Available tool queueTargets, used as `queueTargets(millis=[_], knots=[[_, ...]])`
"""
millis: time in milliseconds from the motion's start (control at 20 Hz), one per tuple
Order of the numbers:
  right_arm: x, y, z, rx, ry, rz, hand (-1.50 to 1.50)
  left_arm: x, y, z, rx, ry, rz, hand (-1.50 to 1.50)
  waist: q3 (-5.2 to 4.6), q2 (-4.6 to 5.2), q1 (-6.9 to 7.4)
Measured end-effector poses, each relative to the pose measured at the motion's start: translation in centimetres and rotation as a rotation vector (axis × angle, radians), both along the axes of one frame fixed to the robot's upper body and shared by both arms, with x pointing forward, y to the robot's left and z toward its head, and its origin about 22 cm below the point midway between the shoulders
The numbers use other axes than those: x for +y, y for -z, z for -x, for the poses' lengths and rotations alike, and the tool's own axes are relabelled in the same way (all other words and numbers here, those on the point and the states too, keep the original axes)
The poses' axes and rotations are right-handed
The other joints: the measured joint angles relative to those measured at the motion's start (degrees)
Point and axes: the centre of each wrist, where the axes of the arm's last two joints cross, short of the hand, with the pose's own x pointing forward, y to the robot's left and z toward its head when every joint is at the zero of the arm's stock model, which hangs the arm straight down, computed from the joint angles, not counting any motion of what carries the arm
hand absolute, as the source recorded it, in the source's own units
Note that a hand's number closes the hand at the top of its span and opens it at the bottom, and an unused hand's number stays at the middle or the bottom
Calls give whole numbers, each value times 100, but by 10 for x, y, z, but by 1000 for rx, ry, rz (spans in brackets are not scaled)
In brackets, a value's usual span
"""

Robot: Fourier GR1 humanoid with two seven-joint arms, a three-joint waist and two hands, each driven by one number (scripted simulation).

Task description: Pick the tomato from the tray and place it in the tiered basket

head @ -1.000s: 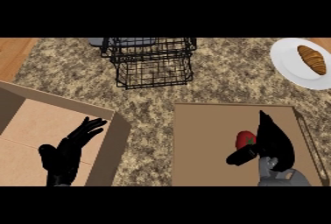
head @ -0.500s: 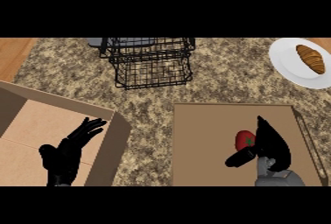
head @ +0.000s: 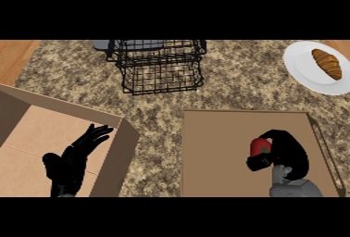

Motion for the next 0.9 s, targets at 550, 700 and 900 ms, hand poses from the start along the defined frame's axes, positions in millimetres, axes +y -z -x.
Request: queueTargets(millis=[550,700,900], knots=[[20,-13,-31,-31,-589,162,150,-12,-6,-8,-14,35,19,0,-5,141,309],[19,-27,-51,-87,-784,154,150,-13,-4,-8,-5,36,23,0,3,151,310],[12,-49,-76,-209,-897,77,150,-10,-2,-6,9,19,23,0,16,115,209]])
